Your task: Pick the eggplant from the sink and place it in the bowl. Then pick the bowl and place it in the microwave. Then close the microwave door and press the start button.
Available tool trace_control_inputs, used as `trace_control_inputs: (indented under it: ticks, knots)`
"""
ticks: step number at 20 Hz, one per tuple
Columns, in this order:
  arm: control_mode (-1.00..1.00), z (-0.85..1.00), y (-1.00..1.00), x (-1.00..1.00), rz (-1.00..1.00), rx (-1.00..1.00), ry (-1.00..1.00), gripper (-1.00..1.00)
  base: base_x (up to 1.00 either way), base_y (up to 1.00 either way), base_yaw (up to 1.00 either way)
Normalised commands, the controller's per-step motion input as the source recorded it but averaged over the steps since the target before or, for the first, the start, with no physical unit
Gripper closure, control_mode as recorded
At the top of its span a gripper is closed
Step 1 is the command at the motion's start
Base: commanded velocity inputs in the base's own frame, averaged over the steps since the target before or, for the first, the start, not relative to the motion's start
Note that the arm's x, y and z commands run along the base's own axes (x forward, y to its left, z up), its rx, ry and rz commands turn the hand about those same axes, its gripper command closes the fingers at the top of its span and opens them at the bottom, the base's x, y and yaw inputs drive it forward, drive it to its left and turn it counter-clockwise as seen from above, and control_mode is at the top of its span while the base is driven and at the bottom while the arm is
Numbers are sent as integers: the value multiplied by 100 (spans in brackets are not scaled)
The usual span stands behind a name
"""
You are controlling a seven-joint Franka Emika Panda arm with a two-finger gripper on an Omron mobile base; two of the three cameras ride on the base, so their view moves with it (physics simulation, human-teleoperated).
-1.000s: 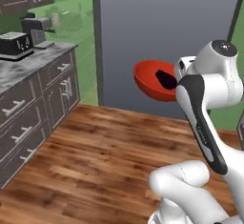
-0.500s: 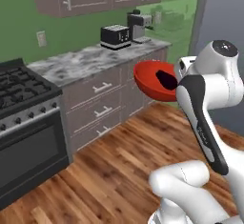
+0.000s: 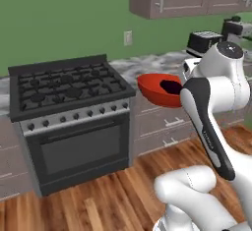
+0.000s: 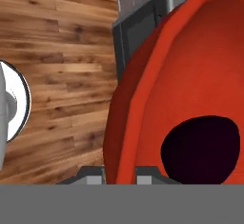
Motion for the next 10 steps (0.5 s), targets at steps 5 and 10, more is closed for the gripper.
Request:
trace_control_inputs:
  ticks: [5,10]
  knots:
    - [100,0,0,0,0,0,0,100,54,44,60]
    - [100,0,0,0,0,0,0,100,53,46,61]
